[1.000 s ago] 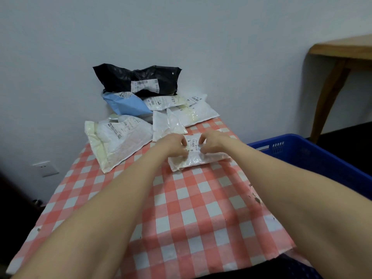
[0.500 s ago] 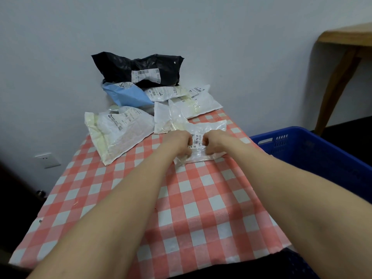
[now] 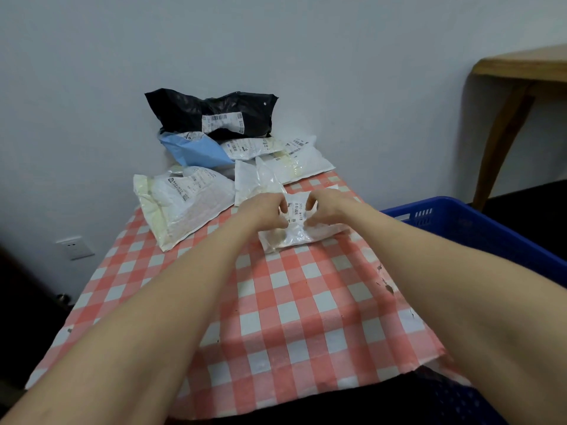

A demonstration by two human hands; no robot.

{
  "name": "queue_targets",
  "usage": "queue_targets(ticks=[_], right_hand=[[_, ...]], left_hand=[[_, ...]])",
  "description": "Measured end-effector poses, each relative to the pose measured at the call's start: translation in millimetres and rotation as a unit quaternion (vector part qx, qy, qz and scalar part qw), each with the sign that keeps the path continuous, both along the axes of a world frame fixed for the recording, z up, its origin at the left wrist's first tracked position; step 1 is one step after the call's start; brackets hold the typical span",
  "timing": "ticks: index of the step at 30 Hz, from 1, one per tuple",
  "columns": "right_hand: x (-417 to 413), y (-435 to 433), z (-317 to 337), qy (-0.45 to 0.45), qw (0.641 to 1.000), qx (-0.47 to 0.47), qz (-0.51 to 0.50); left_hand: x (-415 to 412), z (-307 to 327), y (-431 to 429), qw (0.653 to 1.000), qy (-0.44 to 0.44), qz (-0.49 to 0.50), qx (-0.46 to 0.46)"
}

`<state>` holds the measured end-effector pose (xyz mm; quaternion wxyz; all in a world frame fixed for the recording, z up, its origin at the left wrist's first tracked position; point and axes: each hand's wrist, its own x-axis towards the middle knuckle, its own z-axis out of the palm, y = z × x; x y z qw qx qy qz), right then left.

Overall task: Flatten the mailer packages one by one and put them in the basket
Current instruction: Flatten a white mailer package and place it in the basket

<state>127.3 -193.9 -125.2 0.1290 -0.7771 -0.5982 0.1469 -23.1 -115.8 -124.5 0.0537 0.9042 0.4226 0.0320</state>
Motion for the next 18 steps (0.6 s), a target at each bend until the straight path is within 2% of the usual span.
queue_targets(ticks=[4,7,14,18], right_hand=[[-8.1,-9.4,-4.8,-0.024,0.995,-0.088,0.029],[-12.3,-10.8,-16.8,-0.072,0.992,-0.105,0.026],[-10.9,-6.2,-23.6,-0.106,0.990,-0.086,0.021],[-8.8,-4.0,-21.2,-0.093,0.993,-0.075,0.010]], left_hand=[[-0.3,-5.1,-14.2,0.996,0.081,-0.024,-0.021],[-0.7,-11.4,-18.9,0.993,0.112,-0.030,-0.012],[1.0,-16.1,-18.4,0.994,0.110,-0.029,0.007],[2.3,-17.6,-14.9,0.995,0.091,-0.030,0.018]])
